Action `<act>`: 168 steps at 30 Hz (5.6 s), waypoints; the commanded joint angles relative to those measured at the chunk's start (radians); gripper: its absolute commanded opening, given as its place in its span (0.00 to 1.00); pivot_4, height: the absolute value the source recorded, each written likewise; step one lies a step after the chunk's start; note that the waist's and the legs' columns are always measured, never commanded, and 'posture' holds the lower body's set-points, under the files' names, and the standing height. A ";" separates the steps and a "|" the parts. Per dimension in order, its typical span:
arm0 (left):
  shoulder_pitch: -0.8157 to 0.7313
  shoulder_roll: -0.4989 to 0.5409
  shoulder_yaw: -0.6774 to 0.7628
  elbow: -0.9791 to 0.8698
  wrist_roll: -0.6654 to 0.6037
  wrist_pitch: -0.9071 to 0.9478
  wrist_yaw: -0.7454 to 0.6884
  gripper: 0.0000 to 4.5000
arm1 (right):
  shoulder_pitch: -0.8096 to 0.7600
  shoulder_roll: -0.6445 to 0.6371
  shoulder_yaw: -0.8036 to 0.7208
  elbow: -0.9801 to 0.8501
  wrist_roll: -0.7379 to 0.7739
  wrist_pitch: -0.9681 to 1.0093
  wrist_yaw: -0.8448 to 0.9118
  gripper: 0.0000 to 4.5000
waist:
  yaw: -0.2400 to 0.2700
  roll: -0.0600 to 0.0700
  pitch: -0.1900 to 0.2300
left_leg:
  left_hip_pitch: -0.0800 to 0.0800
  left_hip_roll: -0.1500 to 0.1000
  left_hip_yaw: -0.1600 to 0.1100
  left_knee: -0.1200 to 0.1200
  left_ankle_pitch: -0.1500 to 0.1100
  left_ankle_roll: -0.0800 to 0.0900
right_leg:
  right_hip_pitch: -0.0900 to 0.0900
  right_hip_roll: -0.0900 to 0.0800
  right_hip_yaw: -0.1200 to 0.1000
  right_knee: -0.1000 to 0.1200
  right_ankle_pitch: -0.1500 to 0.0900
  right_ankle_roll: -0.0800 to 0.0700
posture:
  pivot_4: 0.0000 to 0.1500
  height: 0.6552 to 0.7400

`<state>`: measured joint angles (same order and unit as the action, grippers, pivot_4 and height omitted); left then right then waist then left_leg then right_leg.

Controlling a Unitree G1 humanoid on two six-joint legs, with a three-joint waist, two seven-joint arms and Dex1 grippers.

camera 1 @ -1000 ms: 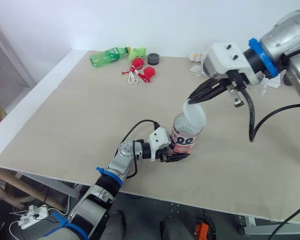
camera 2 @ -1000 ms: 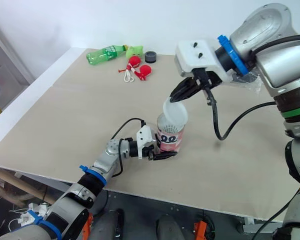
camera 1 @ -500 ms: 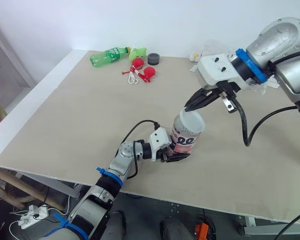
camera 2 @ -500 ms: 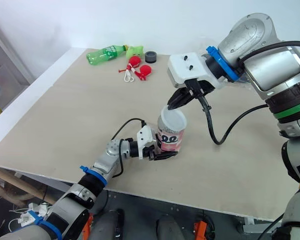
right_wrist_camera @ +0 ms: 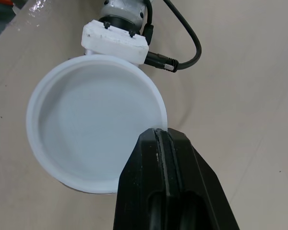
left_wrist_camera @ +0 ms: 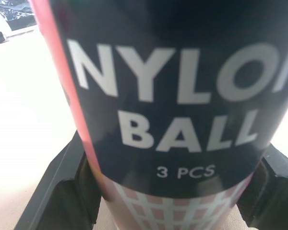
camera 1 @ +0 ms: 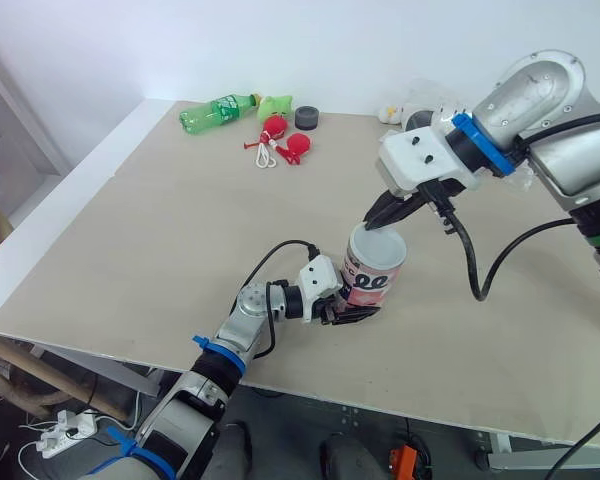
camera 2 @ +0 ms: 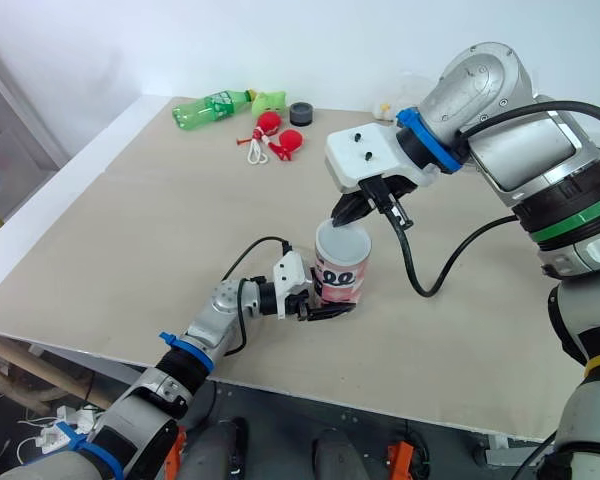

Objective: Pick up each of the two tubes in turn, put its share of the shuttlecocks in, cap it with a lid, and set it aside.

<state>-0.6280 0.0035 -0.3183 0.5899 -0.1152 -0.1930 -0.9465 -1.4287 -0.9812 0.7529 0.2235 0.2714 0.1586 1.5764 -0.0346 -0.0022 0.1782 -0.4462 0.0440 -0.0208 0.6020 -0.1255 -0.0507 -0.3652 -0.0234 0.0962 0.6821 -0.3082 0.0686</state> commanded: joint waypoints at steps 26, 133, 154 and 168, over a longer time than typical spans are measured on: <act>0.028 0.012 -0.016 0.036 0.036 0.037 0.000 0.68 | -0.076 0.017 -0.105 0.023 0.030 0.028 0.038 0.89 | -0.001 0.000 0.000 | 0.000 0.000 0.000 -0.001 0.000 0.000 | 0.000 0.000 0.000 0.000 0.000 -0.001 | 1.00 1.00; 0.139 0.323 0.129 -0.291 -0.131 0.201 -0.243 0.99 | 1.584 0.422 -1.005 -1.019 0.321 0.521 -1.037 1.00 | -0.013 -0.013 -0.011 | -0.001 0.004 -0.004 -0.002 -0.001 0.001 | -0.002 0.007 0.001 0.001 -0.003 0.001 | 1.00 1.00; 0.140 0.569 0.300 -0.797 -0.497 0.723 -0.200 0.99 | 1.470 0.626 -0.692 -0.596 0.005 0.102 -1.058 1.00 | -0.011 -0.019 -0.008 | -0.002 0.006 -0.002 -0.003 -0.001 0.000 | -0.004 0.007 0.001 0.001 -0.004 0.000 | 1.00 1.00; 0.149 0.561 0.264 -0.782 -0.453 0.679 -0.195 1.00 | 1.389 0.721 -0.646 -0.454 -0.051 0.022 -1.067 0.85 | -0.011 -0.019 -0.008 | -0.002 0.006 -0.001 -0.004 -0.001 0.000 | -0.005 0.007 0.002 0.001 -0.003 -0.003 | 1.00 1.00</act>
<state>-0.4752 0.5632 -0.0515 -0.1731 -0.5772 0.5161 -1.1417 -0.0284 -0.2641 0.0982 -0.2297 0.2328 0.2096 0.5109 -0.0457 -0.0214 0.1706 -0.4483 0.0501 -0.0223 0.5982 -0.1262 -0.0505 -0.3700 -0.0165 0.0980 0.6828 -0.3110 0.0658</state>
